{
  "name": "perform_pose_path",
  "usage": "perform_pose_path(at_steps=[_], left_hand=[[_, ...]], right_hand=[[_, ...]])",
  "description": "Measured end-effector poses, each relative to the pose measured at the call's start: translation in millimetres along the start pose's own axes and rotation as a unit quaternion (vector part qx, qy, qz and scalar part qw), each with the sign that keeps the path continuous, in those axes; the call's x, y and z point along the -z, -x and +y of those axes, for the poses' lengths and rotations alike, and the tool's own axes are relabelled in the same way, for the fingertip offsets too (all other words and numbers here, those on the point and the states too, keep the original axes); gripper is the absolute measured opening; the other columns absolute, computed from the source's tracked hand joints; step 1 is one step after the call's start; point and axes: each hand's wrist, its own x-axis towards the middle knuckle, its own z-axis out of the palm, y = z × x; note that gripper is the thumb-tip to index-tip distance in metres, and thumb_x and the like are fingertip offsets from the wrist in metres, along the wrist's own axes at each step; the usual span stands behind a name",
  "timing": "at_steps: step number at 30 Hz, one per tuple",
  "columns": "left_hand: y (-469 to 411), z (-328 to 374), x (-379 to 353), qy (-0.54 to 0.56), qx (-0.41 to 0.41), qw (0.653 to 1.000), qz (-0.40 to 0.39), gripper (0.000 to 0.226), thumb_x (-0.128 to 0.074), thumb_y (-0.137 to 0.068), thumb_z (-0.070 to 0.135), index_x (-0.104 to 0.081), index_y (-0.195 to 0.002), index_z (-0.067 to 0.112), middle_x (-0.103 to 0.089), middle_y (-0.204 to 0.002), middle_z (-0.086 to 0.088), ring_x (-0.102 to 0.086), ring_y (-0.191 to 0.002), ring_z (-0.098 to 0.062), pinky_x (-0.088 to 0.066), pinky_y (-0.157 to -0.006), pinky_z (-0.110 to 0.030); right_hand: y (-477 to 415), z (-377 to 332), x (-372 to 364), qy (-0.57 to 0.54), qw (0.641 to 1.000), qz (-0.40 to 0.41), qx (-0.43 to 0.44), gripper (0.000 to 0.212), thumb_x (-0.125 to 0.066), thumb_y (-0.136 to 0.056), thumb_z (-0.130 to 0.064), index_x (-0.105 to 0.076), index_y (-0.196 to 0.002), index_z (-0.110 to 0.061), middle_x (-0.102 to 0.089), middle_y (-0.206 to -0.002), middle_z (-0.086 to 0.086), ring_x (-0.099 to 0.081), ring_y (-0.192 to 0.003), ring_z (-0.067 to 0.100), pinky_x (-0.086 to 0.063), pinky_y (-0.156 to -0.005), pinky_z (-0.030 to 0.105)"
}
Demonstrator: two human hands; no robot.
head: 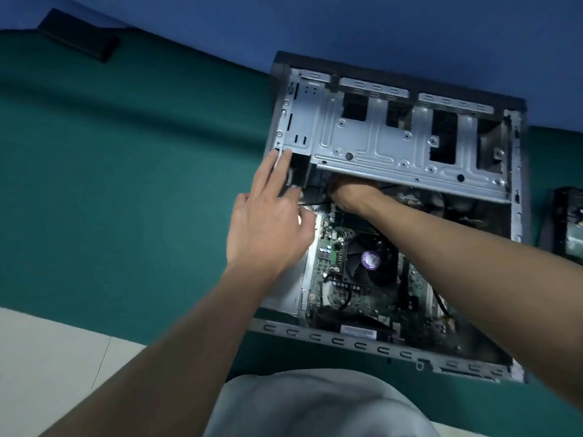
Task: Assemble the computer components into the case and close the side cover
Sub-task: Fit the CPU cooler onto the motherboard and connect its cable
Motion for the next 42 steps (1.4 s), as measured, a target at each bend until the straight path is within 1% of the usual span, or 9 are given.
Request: perform_pose_path(at_steps=[5, 12, 15, 20, 25, 30, 32, 34, 42], left_hand=[[-1, -1, -1, -0.012, 0.0, 1.0, 0.005, 0.04, -0.043, -0.085, 0.034, -0.071, -0.106, 0.015, -0.021, -0.16, 0.0, -0.007, -0.147, -0.012, -0.046, -0.091, -0.045], [0, -2, -4, -0.008, 0.002, 1.0, 0.014, 0.041, -0.048, -0.087, 0.03, -0.065, -0.12, 0.012, -0.022, -0.16, -0.001, -0.009, -0.148, -0.012, -0.046, -0.092, -0.046], [3, -2, -4, 0.003, 0.007, 1.0, 0.027, 0.042, -0.051, -0.089, 0.028, -0.062, -0.125, 0.01, -0.021, -0.16, 0.001, -0.011, -0.147, -0.011, -0.047, -0.093, -0.047], [11, 1, -2, 0.007, 0.028, 0.998, 0.051, 0.045, -0.052, -0.091, 0.025, -0.052, -0.132, 0.007, -0.016, -0.161, 0.004, -0.013, -0.146, -0.013, -0.049, -0.09, -0.045], [23, 1, -2, -0.027, 0.044, 0.998, 0.026, 0.044, -0.052, -0.092, 0.025, -0.051, -0.133, 0.009, -0.009, -0.163, 0.006, -0.005, -0.148, -0.01, -0.051, -0.086, -0.043], [48, 3, -6, -0.067, 0.038, 0.997, 0.013, 0.04, -0.052, -0.091, 0.026, -0.057, -0.128, 0.012, -0.009, -0.163, 0.004, -0.005, -0.149, -0.011, -0.051, -0.079, -0.037], [52, 2, -5, -0.06, 0.036, 0.997, 0.015, 0.038, -0.053, -0.09, 0.026, -0.059, -0.125, 0.013, -0.011, -0.163, 0.004, -0.006, -0.148, -0.011, -0.051, -0.08, -0.039], [52, 2, -3, -0.053, 0.033, 0.998, 0.021, 0.036, -0.053, -0.089, 0.026, -0.062, -0.122, 0.014, -0.015, -0.162, 0.003, -0.009, -0.148, -0.011, -0.053, -0.08, -0.041], [46, 7, -4, -0.037, 0.044, 0.997, 0.045, 0.03, -0.054, -0.086, 0.026, -0.069, -0.111, 0.018, -0.027, -0.158, 0.006, -0.02, -0.142, -0.015, -0.054, -0.074, -0.046]], right_hand=[[22, 0, -4, -0.078, 0.994, 0.074, -0.011, 0.027, -0.045, -0.095, -0.018, -0.059, -0.117, -0.009, -0.061, -0.12, 0.014, -0.048, -0.086, 0.024, -0.043, -0.082, 0.034], [110, 43, -12, -0.112, 0.969, 0.213, 0.064, 0.022, -0.054, -0.095, -0.022, -0.068, -0.11, -0.012, -0.066, -0.106, 0.01, -0.059, -0.102, 0.029, -0.043, -0.093, 0.035], [155, 61, -19, -0.084, 0.977, 0.173, 0.095, 0.018, -0.054, -0.095, -0.024, -0.068, -0.1, -0.014, -0.068, -0.098, 0.004, -0.063, -0.092, 0.022, -0.051, -0.085, 0.034], [202, 70, -43, 0.156, 0.98, 0.023, 0.12, 0.009, -0.049, -0.091, -0.015, -0.059, -0.091, -0.015, -0.062, -0.085, 0.003, -0.063, -0.078, 0.025, -0.05, -0.064, 0.033], [181, 72, -57, 0.011, 0.989, -0.097, 0.109, 0.036, -0.063, -0.09, -0.039, -0.058, -0.118, -0.017, -0.062, -0.108, 0.007, -0.056, -0.087, 0.019, -0.044, -0.075, 0.028], [158, 67, -74, -0.017, 0.99, -0.092, 0.11, 0.019, -0.064, -0.091, -0.026, -0.067, -0.103, -0.011, -0.067, -0.099, 0.005, -0.064, -0.085, 0.017, -0.055, -0.079, 0.03], [156, 66, -75, 0.002, 0.989, -0.099, 0.108, 0.007, -0.058, -0.092, -0.008, -0.062, -0.086, -0.008, -0.064, -0.087, 0.006, -0.064, -0.075, 0.017, -0.054, -0.065, 0.026], [159, 69, -74, 0.006, 0.99, -0.094, 0.102, 0.023, -0.052, -0.088, 0.006, -0.051, -0.072, -0.01, -0.055, -0.076, 0.005, -0.058, -0.065, 0.014, -0.044, -0.052, 0.019], [164, 94, -48, 0.002, 0.992, -0.076, 0.097, 0.013, -0.052, -0.087, -0.001, -0.049, -0.087, -0.014, -0.04, -0.082, -0.004, -0.049, -0.071, 0.01, -0.034, -0.051, 0.02]])
